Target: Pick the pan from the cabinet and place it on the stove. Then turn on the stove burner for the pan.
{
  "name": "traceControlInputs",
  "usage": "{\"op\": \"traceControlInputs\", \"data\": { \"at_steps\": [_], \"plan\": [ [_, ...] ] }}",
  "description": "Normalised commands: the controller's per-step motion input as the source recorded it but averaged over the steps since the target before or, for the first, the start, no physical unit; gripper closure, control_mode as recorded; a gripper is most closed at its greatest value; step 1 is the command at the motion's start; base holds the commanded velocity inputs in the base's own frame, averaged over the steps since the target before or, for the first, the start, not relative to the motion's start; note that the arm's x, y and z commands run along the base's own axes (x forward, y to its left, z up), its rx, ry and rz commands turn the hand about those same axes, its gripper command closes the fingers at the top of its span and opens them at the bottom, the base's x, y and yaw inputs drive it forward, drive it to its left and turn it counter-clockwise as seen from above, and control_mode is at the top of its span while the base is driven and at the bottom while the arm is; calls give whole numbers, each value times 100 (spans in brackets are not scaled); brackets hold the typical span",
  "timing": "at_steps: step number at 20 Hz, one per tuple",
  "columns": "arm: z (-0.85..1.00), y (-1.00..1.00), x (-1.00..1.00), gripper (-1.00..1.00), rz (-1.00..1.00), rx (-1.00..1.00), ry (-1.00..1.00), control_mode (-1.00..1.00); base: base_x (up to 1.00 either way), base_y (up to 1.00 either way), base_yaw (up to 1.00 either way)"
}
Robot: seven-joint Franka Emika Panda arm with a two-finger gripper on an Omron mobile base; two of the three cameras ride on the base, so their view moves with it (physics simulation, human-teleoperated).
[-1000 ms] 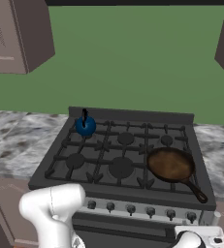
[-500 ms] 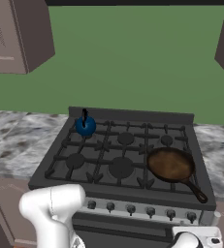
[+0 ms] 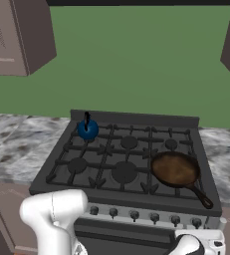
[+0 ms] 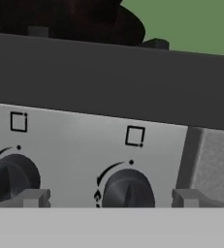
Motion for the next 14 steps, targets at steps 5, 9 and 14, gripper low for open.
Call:
{"op": "traceControlInputs", "data": {
  "at_steps": [5, 9, 14],
  "plan": [
    [-2, 0, 3, -100, 0, 0, 0, -100, 0, 0, 0],
    [-6, 0, 4, -100, 0, 0, 0, -100, 0, 0, 0],
    [-7, 2, 9, -100, 0, 0, 0, -100, 0, 0, 0]
  ]
}}
